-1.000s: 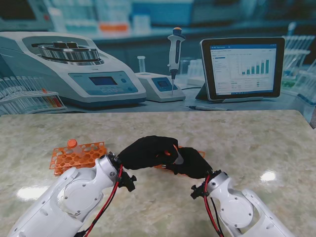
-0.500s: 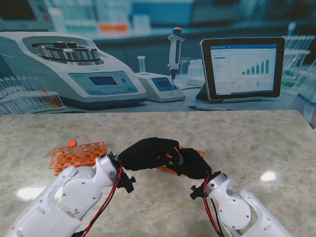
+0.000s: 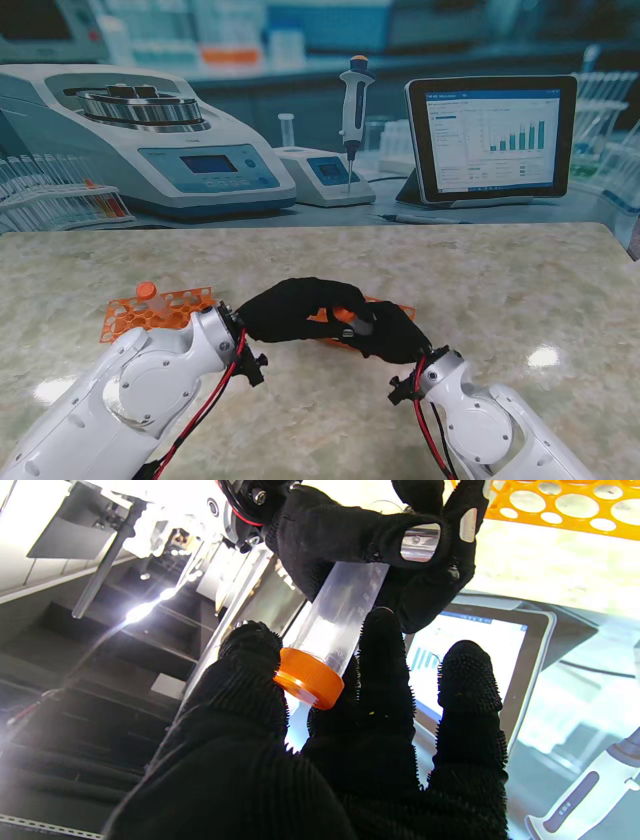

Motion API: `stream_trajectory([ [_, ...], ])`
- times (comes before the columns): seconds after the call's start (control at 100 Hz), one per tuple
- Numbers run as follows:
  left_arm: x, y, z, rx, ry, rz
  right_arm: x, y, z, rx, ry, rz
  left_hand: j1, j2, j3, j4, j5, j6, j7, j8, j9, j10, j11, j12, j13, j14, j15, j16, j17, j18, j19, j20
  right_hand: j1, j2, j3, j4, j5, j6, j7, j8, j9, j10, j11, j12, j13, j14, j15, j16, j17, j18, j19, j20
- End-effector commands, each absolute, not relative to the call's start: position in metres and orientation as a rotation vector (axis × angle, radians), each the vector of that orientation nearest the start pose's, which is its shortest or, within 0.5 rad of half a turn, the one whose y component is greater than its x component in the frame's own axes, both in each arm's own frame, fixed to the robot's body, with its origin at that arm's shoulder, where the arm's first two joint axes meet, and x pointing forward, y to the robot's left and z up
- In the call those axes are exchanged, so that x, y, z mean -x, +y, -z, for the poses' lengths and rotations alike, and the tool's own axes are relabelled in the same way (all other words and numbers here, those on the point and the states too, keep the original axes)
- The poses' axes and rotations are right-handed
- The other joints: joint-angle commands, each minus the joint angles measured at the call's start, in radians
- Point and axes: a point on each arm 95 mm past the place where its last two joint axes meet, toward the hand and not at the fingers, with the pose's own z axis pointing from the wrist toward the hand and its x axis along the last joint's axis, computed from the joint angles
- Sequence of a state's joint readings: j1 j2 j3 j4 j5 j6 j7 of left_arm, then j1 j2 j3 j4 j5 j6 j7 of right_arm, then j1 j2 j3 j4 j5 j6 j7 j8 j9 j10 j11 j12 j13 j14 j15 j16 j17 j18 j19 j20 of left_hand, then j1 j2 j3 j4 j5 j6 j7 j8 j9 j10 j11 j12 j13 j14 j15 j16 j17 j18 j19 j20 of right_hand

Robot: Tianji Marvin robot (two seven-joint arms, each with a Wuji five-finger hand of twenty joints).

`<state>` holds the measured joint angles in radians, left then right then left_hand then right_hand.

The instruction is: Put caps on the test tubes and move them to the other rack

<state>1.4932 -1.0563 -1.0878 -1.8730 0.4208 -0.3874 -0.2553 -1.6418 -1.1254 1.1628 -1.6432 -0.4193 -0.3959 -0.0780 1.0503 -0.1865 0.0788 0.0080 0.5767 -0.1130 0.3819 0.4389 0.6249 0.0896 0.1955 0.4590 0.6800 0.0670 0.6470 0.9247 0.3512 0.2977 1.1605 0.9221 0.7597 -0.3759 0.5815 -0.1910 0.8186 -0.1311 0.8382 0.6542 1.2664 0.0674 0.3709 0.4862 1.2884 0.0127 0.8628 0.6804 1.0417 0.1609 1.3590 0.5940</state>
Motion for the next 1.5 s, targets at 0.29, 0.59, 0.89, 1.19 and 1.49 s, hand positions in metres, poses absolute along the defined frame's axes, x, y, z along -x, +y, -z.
stream_trajectory([
  [0.29,-0.360,-0.109,0.214,1.079,1.814,2.312,-0.355,0.055,0.314,1.576,-1.389,2.463,-0.090,0.055,-0.053,0.023,-0.043,-0.013,-0.055,-0.016,-0.112,-0.017,-0.085,-0.114,-0.149,0.148,-0.456,-0.404,-0.187,0.087,-0.393,-0.215,0.009,0.089,0.062,-0.010,0.052,-0.086,0.006,-0.003,0.037,-0.010,-0.006,-0.016,0.031,-0.083,0.031,0.002,0.022,-0.043,0.027,0.017],
  [0.59,-0.359,-0.118,0.207,1.047,1.836,2.318,-0.355,0.056,0.314,1.568,-1.394,2.447,-0.100,0.042,-0.060,0.017,-0.030,-0.036,-0.028,0.014,-0.109,-0.008,-0.090,-0.133,-0.158,0.145,-0.465,-0.441,-0.194,0.086,-0.413,-0.230,0.010,0.087,0.058,-0.009,0.055,-0.091,0.012,-0.009,0.040,-0.009,-0.002,-0.015,0.030,-0.079,0.032,0.001,0.021,-0.041,0.025,0.017],
  [0.89,-0.359,-0.121,0.212,0.972,1.935,2.232,-0.354,0.056,0.314,1.560,-1.394,2.451,0.027,-0.054,0.024,0.037,-0.005,-0.066,0.034,0.049,-0.071,-0.029,-0.045,-0.078,-0.100,0.071,-0.343,-0.300,-0.152,0.041,-0.325,-0.183,0.012,0.088,0.055,-0.008,0.052,-0.093,0.014,-0.013,0.039,-0.009,0.000,-0.013,0.030,-0.081,0.031,-0.001,0.020,-0.043,0.024,0.017],
  [1.19,-0.361,-0.121,0.221,0.974,1.933,2.225,-0.352,0.056,0.313,1.548,-1.391,2.458,0.212,-0.039,0.184,0.040,0.015,-0.016,0.149,0.072,0.037,-0.066,0.029,0.115,0.026,-0.032,-0.118,0.239,-0.039,-0.034,-0.043,-0.039,0.016,0.089,0.051,-0.007,0.050,-0.095,0.017,-0.015,0.039,-0.008,0.002,-0.010,0.030,-0.080,0.027,-0.003,0.019,-0.045,0.020,0.016],
  [1.49,-0.364,-0.124,0.227,1.029,1.919,2.263,-0.351,0.056,0.312,1.535,-1.381,2.465,0.241,0.041,0.359,-0.050,0.000,0.014,0.476,0.286,0.196,-0.102,0.247,0.604,0.125,-0.163,0.403,0.188,0.208,-0.145,0.327,0.056,0.028,0.091,0.042,-0.005,0.037,-0.083,0.011,-0.021,0.036,-0.004,0.009,-0.003,0.029,-0.081,0.020,-0.006,0.016,-0.048,0.013,0.014],
])
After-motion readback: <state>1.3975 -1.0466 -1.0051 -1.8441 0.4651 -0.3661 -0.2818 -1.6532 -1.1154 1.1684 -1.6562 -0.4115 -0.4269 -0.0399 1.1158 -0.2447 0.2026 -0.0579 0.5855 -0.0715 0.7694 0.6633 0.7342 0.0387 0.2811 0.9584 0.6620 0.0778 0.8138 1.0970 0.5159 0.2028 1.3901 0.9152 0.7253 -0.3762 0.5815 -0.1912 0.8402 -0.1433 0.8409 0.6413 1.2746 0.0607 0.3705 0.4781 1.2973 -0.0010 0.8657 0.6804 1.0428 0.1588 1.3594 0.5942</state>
